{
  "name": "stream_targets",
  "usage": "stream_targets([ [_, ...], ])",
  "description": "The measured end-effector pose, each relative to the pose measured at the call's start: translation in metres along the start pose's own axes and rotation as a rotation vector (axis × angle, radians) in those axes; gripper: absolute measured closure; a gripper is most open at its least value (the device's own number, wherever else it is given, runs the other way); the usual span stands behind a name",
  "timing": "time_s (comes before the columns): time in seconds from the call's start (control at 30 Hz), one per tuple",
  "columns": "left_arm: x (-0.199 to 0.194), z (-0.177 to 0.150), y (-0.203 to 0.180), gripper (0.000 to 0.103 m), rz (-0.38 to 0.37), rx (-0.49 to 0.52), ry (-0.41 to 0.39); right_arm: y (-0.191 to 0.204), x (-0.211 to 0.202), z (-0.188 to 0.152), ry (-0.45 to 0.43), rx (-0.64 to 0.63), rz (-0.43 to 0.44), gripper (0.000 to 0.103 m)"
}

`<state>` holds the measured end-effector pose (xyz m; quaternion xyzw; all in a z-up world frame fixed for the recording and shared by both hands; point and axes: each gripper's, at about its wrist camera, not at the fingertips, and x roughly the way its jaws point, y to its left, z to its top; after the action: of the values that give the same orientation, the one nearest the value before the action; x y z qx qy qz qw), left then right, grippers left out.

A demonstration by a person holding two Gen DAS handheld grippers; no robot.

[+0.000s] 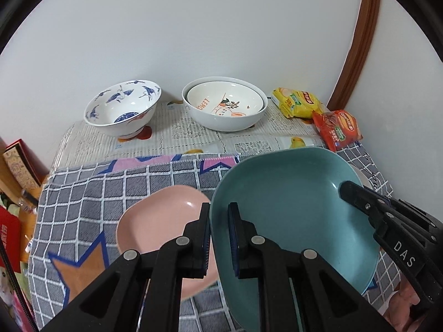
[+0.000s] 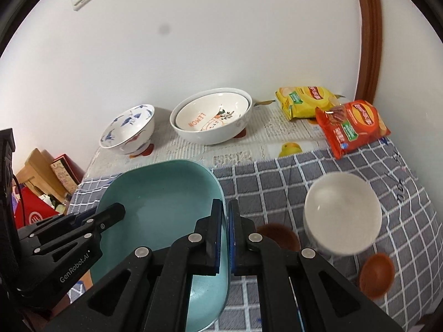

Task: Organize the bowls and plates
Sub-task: 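Carry the teal plate with both grippers and lower it onto the pink plate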

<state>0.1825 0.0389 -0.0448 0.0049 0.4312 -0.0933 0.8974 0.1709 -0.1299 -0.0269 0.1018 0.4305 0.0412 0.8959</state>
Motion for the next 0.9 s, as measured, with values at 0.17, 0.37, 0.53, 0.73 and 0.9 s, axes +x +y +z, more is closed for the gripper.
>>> stream_targets([
  [0.17,-0.019,-0.009,0.002,0.091,0.020,0.003,-0.014,0.009,-0.016,-0.010,-0.008,0.000,0.008,0.098],
  [0.37,-0.034,-0.016,0.011,0.091,0.020,-0.015,-0.027,0.022,-0.030,-0.015,-0.018,-0.009,0.018,0.098],
  [0.53,-0.045,-0.021,0.019,0.091,0.022,-0.031,-0.038,0.031,-0.038,-0.017,-0.029,-0.020,0.029,0.098],
  [0.73,-0.054,-0.025,0.025,0.091,0.031,-0.042,-0.048,0.040,-0.043,-0.018,-0.037,-0.031,0.042,0.098],
  [0.9,-0.057,-0.027,0.027,0.091,0.041,-0.042,-0.048,0.045,-0.044,-0.021,-0.034,-0.028,0.049,0.098],
])
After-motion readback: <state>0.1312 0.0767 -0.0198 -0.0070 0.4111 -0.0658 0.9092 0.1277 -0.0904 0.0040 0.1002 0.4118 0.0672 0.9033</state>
